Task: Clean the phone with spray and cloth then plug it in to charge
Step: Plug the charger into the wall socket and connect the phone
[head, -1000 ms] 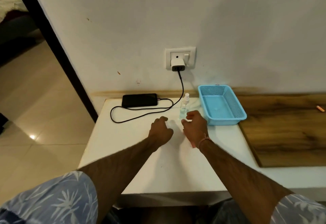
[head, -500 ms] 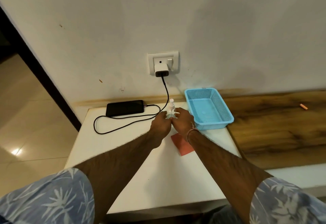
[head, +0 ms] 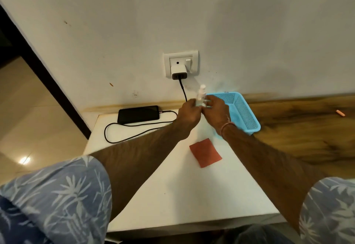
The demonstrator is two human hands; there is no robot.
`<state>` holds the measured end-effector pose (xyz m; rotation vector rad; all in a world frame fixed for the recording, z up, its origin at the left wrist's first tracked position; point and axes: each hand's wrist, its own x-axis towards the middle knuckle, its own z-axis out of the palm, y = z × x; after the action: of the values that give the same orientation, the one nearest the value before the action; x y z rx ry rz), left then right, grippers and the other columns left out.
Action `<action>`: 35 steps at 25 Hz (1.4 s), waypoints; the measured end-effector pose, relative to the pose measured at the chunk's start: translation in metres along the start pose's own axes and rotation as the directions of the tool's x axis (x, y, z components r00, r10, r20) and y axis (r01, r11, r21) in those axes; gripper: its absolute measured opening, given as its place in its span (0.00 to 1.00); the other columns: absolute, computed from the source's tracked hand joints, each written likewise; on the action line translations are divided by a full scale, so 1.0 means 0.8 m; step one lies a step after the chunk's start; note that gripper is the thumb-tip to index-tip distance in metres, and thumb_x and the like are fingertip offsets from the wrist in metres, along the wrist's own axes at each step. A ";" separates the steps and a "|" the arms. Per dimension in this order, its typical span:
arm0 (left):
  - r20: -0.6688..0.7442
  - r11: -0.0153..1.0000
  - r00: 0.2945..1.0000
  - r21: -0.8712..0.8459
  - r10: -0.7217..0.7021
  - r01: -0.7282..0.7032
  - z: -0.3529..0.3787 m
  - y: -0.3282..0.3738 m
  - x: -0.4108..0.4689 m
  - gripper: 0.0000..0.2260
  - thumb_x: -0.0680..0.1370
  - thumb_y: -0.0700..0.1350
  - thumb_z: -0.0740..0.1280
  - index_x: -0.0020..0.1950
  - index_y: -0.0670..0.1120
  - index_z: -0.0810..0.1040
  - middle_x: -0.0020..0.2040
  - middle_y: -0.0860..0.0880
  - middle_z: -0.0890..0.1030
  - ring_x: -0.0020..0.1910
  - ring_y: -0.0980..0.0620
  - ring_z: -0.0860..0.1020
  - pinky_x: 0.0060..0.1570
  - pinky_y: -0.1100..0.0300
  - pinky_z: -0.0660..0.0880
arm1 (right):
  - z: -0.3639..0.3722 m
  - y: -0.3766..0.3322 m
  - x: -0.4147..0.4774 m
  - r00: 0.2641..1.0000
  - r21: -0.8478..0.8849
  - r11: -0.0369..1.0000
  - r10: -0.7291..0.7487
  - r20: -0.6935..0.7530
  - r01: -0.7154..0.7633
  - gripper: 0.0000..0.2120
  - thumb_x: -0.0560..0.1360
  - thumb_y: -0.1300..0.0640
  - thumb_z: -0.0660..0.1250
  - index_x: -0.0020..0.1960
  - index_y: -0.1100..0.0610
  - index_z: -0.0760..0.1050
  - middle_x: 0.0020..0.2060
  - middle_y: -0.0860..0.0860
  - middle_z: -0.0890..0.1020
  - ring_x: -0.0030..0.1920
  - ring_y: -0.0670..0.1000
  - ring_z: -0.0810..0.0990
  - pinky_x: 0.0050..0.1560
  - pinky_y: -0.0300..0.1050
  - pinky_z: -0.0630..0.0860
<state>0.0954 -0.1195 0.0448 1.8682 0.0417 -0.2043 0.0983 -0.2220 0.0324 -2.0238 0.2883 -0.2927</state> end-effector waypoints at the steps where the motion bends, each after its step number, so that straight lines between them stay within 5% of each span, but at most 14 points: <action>1: 0.013 1.000 1.000 -0.022 0.001 -0.001 0.004 0.011 0.010 0.16 0.80 0.38 0.63 0.67 0.44 0.76 0.61 0.43 0.81 0.58 0.44 0.79 0.55 0.54 0.76 | -0.009 -0.004 0.010 1.000 0.026 1.000 -0.008 -0.004 0.008 0.17 0.70 0.62 0.73 0.58 0.57 0.78 0.50 0.54 0.84 0.50 0.52 0.83 0.53 0.43 0.77; 5: 0.107 0.995 0.994 -0.086 -0.037 0.047 0.020 0.046 0.050 0.13 0.81 0.38 0.64 0.65 0.44 0.72 0.58 0.44 0.78 0.51 0.50 0.78 0.47 0.57 0.75 | -0.035 -0.007 0.056 1.000 0.012 1.000 -0.012 -0.007 0.012 0.19 0.70 0.61 0.74 0.60 0.59 0.77 0.54 0.56 0.83 0.53 0.55 0.82 0.58 0.51 0.77; 8: 0.124 0.996 0.990 -0.044 -0.071 0.077 0.032 0.056 0.076 0.12 0.84 0.40 0.60 0.67 0.40 0.73 0.62 0.41 0.78 0.56 0.46 0.78 0.60 0.51 0.77 | -0.041 0.005 0.083 1.000 -0.055 0.998 0.005 -0.006 -0.005 0.20 0.72 0.60 0.73 0.62 0.60 0.75 0.56 0.56 0.82 0.55 0.56 0.81 0.60 0.54 0.76; 14: 0.144 0.971 0.985 0.229 -0.100 0.065 0.056 0.045 0.113 0.15 0.85 0.41 0.60 0.69 0.37 0.73 0.67 0.38 0.77 0.65 0.40 0.76 0.67 0.49 0.74 | -0.028 0.054 0.113 0.996 -0.066 0.994 0.090 -0.023 -0.091 0.18 0.73 0.63 0.72 0.62 0.59 0.75 0.57 0.56 0.82 0.56 0.57 0.80 0.63 0.54 0.75; 19: 0.139 0.856 0.989 0.515 -0.040 -0.038 0.068 0.025 0.129 0.15 0.85 0.45 0.59 0.68 0.41 0.76 0.66 0.42 0.78 0.65 0.43 0.76 0.69 0.52 0.70 | -0.016 0.081 0.126 0.996 -0.080 0.993 0.084 -0.012 -0.085 0.17 0.73 0.63 0.71 0.61 0.57 0.75 0.56 0.55 0.81 0.56 0.55 0.80 0.62 0.51 0.75; 25: 0.121 0.885 0.993 0.461 0.013 -0.068 0.067 0.007 0.136 0.15 0.85 0.46 0.60 0.70 0.46 0.76 0.68 0.43 0.76 0.65 0.44 0.74 0.69 0.49 0.70 | -0.010 0.089 0.128 0.998 -0.084 0.994 0.062 -0.020 -0.064 0.18 0.74 0.64 0.69 0.63 0.56 0.74 0.58 0.54 0.80 0.57 0.54 0.79 0.62 0.50 0.75; 28: 0.109 0.921 0.994 0.384 0.024 -0.065 0.062 -0.001 0.128 0.21 0.83 0.48 0.63 0.76 0.48 0.68 0.73 0.42 0.69 0.70 0.42 0.69 0.71 0.48 0.69 | -0.012 0.088 0.126 0.998 -0.167 0.984 0.066 0.000 -0.065 0.19 0.74 0.61 0.70 0.64 0.56 0.74 0.59 0.54 0.80 0.58 0.55 0.78 0.64 0.50 0.73; 31: 0.075 0.966 0.997 0.256 0.028 -0.046 0.051 -0.011 0.110 0.26 0.82 0.48 0.67 0.78 0.48 0.64 0.73 0.43 0.70 0.68 0.45 0.71 0.63 0.52 0.74 | -0.019 0.087 0.118 0.995 -0.181 0.979 0.099 0.013 -0.095 0.21 0.73 0.58 0.71 0.65 0.57 0.74 0.59 0.55 0.81 0.58 0.55 0.79 0.65 0.51 0.72; 35: 0.131 0.976 0.988 0.209 -0.081 0.053 0.026 -0.047 0.065 0.25 0.75 0.47 0.75 0.70 0.47 0.71 0.63 0.46 0.79 0.47 0.54 0.77 0.36 0.64 0.69 | -0.030 0.093 0.100 0.993 -0.256 0.959 0.118 -0.028 -0.121 0.21 0.72 0.54 0.72 0.63 0.56 0.73 0.56 0.55 0.82 0.59 0.56 0.77 0.65 0.49 0.71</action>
<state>0.1394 -0.1316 -0.0054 2.0552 -0.0127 -0.3980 0.1604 -0.3010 -0.0166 -2.2499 0.4758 -0.1996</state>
